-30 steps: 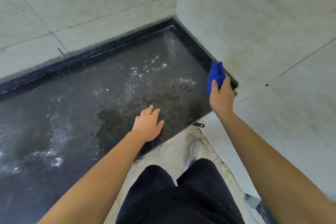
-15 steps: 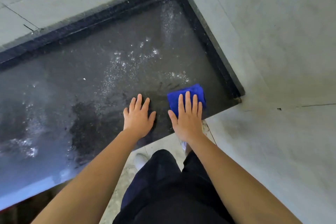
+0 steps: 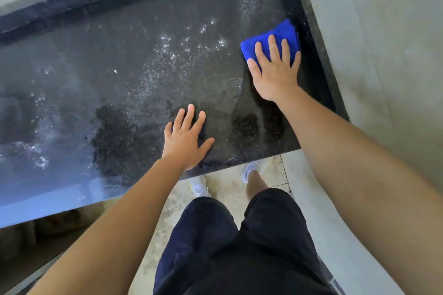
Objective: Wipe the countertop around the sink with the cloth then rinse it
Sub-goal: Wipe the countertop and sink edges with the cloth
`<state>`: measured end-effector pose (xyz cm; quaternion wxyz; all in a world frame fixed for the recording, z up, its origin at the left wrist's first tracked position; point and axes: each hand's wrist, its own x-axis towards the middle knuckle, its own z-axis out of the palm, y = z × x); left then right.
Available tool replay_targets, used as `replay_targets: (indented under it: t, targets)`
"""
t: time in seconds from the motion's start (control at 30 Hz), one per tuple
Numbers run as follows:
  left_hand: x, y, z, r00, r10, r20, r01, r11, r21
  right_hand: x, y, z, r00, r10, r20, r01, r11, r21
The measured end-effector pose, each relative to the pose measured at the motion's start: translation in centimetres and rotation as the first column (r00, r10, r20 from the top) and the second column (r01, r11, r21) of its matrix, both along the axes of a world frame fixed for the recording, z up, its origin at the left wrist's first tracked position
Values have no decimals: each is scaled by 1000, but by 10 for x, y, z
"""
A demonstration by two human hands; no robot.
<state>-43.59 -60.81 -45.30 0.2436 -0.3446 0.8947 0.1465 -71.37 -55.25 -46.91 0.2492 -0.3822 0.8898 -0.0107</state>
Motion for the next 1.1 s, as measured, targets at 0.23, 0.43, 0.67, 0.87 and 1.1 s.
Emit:
replay_targets:
  t: [0.23, 0.43, 0.67, 0.87, 1.1]
  targets:
    - [8, -8, -1, 996, -81, -34, 80, 996, -51, 127, 114, -8, 985, 136, -110, -145, 986, -77]
    - [17, -17, -8, 983, -169, -73, 162, 982, -95, 174, 153, -8, 973, 151, -172, -159, 987, -37]
    - [21, -18, -11, 983, -152, -108, 142, 985, -96, 144, 111, -11, 964, 219, -150, -224, 975, -15]
    - [21, -16, -13, 986, -134, -94, 126, 988, -86, 78, -6, -5, 991, 134, -7, -134, 991, -1]
    - [19, -17, -15, 990, -131, -58, 127, 989, -72, 65, -65, -6, 994, 106, -17, -106, 994, -19]
